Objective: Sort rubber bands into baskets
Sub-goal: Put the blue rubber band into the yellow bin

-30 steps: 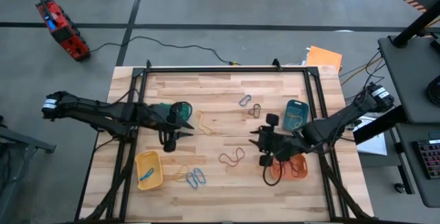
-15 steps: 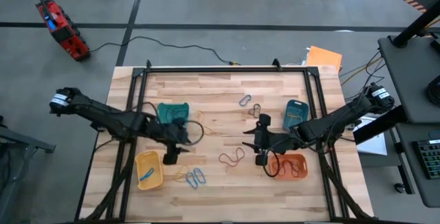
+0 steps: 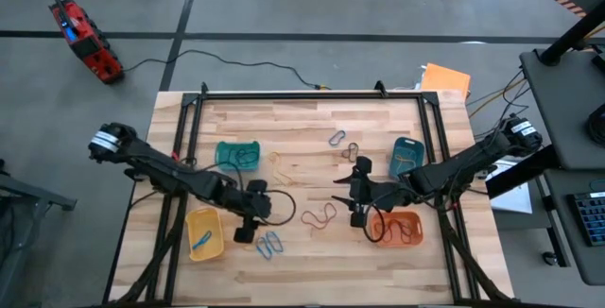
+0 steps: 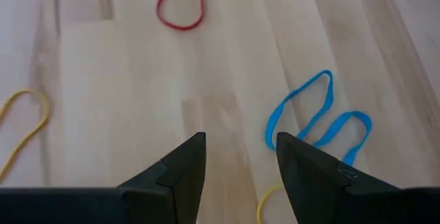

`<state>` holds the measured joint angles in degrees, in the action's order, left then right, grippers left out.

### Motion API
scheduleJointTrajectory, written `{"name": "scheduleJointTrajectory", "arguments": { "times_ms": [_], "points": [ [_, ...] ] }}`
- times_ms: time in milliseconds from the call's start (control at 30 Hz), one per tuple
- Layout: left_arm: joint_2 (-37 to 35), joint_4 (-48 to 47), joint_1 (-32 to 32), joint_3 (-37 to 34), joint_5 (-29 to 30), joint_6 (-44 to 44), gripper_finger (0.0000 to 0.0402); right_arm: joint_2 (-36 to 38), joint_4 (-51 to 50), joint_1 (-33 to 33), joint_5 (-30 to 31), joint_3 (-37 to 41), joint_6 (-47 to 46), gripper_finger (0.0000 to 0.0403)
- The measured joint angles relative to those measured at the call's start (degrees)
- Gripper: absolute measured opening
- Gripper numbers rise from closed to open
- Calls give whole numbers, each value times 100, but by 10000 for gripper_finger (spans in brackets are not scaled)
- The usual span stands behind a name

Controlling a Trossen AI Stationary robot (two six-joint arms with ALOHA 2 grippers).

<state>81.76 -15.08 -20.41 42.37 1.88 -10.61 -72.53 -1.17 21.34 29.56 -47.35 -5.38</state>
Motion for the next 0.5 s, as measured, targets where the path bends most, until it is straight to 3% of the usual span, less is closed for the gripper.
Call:
{"name": "scheduleJointTrajectory", "arguments": {
  "times_ms": [500],
  "points": [
    [934, 810, -64, 4, -326, -211, 162, 0, -199, 2, -129, 2, -16, 185]
  ]
}}
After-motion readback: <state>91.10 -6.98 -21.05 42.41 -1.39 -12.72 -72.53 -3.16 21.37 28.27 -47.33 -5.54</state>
